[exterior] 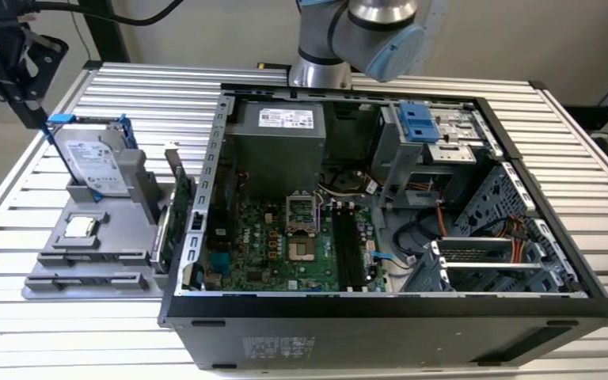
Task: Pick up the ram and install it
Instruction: 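Reach for the ram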
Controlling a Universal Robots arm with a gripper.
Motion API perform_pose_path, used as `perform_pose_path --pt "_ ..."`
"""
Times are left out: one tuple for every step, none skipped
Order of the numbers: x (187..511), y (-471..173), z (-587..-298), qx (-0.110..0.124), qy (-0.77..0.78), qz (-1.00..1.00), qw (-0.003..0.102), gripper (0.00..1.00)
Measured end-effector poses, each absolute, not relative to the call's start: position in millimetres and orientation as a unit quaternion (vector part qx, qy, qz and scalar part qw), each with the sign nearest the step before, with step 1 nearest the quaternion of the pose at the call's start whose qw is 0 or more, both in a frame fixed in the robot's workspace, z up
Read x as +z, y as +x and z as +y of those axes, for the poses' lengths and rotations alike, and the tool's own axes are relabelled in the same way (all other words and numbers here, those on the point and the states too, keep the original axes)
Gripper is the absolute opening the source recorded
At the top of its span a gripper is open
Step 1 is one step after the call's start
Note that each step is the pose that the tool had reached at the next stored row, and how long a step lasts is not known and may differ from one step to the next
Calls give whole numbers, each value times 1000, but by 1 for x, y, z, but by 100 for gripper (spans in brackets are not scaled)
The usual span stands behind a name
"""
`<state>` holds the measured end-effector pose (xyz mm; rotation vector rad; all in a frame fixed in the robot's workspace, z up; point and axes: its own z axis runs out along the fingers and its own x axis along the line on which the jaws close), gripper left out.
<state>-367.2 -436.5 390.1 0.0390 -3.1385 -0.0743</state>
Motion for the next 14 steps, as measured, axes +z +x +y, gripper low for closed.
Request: perform_pose_path --pt "390 -368 -438 -24 12 -1000 1 0" --pt "390 -369 -439 -24 12 -1000 1 0" --pt "390 -369 -440 -24 12 -1000 1 0" --pt "390 -370 -441 -24 12 -1000 1 0" --pt "390 -371 -442 -24 12 -1000 1 0" --pt "390 -371 -443 -24 12 -1000 1 0" --pt "390 -371 -444 -24 12 -1000 1 0" --pt "390 -371 -445 -24 12 -1000 1 0" --pt "390 -371 -447 -24 12 -1000 1 0" --pt "390 -371 -450 -24 12 -1000 1 0" --pt "390 -371 -453 -24 12 -1000 1 0" --pt "390 -371 -455 -24 12 -1000 1 0" --pt "390 -371 -458 -24 12 -1000 2 0" --pt "390 -371 -460 -24 12 -1000 2 0"
